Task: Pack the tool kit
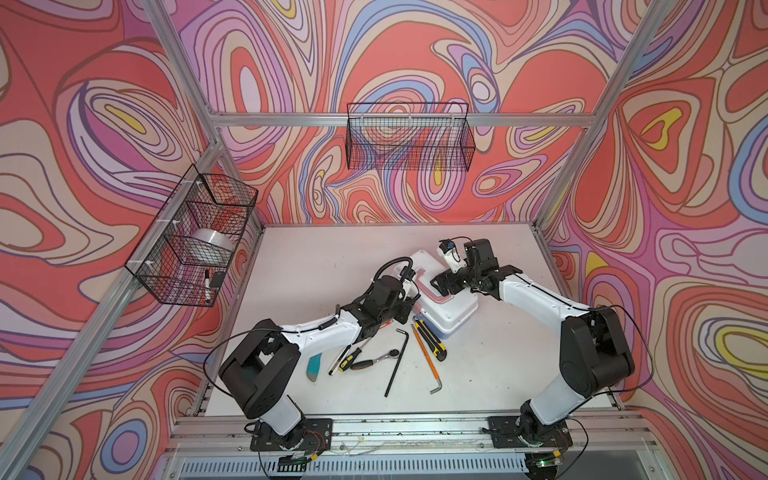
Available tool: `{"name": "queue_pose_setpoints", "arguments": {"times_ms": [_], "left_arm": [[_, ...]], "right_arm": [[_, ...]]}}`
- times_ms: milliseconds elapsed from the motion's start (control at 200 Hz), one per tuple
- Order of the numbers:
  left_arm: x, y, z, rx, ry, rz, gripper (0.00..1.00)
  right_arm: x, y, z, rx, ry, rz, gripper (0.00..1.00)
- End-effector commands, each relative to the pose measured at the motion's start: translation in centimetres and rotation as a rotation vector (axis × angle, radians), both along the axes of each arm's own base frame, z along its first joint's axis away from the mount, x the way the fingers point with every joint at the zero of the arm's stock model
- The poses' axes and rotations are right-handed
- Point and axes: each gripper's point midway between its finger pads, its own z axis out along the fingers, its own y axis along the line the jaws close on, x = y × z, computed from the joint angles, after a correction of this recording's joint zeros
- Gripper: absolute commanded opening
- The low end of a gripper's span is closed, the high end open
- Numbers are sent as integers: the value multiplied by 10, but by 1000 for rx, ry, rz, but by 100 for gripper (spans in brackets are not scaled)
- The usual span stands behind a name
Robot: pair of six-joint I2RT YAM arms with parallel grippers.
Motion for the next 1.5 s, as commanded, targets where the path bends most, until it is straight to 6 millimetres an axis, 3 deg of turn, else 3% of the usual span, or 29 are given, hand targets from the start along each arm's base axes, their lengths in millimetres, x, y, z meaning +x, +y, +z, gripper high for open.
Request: {"name": "queue_pose_setpoints", "arguments": {"times_ms": [0,381,801,976,1192,1312,1497], "left_arm": [[3,-15,4,-23,11,-26,42],[13,-53,7,-26,-7,-101,42],[22,-84,12,-70,-16,-150,47],[21,-77,11,-48,-45,-139,57],[7,-56,-12,80,-93,-138,73],[0,-55,-20,124,-153,-146,76],[5,-60,-23,107,-223,-112,78]], "right_arm": [[-2,-12,-18,-76,33,-29,90],[-23,-43,-35,-138,83,-138,78],[-37,-133,-42,-191,149,-465,77],[-43,-135,-49,-168,194,-513,76],[-52,-132,-54,-154,225,-511,75],[-56,-130,-53,-147,219,-493,74],[-58,-133,-55,-164,226,-494,71]]}}
